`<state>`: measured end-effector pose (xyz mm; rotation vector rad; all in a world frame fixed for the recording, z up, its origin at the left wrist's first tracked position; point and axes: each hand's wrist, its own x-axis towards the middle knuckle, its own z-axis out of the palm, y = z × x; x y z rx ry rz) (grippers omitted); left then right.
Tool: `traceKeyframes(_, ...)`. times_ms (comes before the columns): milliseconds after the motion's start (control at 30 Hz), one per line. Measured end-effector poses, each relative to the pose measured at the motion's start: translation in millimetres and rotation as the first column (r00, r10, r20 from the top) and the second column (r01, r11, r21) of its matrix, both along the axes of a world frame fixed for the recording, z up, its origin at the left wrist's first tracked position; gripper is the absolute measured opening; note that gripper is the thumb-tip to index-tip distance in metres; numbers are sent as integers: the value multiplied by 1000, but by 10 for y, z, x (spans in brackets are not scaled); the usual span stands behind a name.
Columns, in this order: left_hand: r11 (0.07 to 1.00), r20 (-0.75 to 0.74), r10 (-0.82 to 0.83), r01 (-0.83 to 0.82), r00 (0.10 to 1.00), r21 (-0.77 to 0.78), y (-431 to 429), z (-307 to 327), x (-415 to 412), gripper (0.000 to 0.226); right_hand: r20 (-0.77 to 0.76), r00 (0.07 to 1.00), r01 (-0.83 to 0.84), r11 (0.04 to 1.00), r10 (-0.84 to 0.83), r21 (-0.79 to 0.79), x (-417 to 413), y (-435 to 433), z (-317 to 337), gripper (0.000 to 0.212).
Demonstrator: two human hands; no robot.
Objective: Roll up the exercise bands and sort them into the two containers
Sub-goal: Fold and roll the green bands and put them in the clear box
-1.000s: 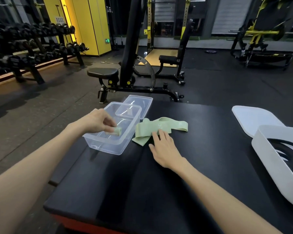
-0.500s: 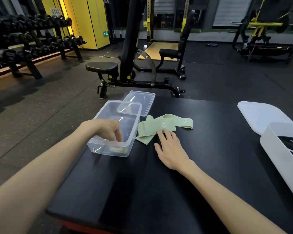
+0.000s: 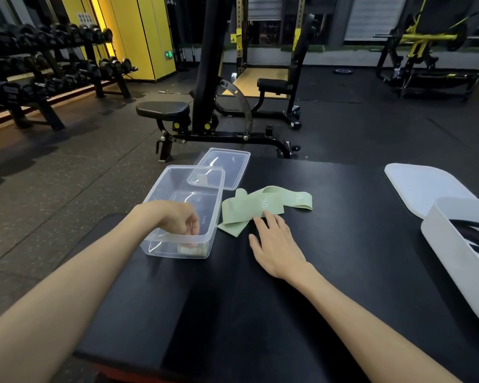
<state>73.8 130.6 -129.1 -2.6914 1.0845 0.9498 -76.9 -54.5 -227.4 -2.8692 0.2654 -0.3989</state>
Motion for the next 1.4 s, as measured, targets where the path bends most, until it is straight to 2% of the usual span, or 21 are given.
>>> traceKeyframes(167,997,-63,10,-5,998,83,-76,42,40,24,19,1000,-6,1000,6,19,-15,-3,-7,40)
traceKeyframes(333,996,-163,79,-73,983,43,-61,77,80,17,31,999,-13,998,11,59,-17,-17,3,37)
traceKeyframes(533,998,-131,68,-70,989,-10,-79,157,57,4,58,998,-6,995,0,104,-21,-33,3,34)
traceKeyframes(633,970,-13,97,-97,995,-225,-94,228,75,12,110,994,7,994,-18,105,-37,-24,28,36)
traceKeyframes(733,877,120,208,-130,971,-462,-193,275,34,27,158,986,34,995,-49,94,14,-31,91,38)
traceKeyframes(800,859,131,246,-153,960,-488,-301,291,-55,40,155,987,41,996,-53,76,117,-65,169,42)
traceKeyframes(867,886,164,248,-155,955,-437,-390,290,-146,47,103,995,-4,998,-2,59,230,-99,243,53)
traceKeyframes(967,893,210,251,-143,945,-426,-421,278,-221,31,-2,999,-43,998,43,44,320,-104,291,62)
traceKeyframes(1167,870,189,256,-141,948,-473,-377,299,-312,15,86,994,-59,995,66,-80,306,-148,330,47)
traceKeyframes(1300,853,168,260,-144,951,-502,-378,260,-326,12,139,988,-65,998,62,14,239,-273,381,46)
traceKeyframes(1400,863,186,246,-128,951,-489,-393,238,-337,19,179,983,-65,992,44,110,128,-387,460,25)
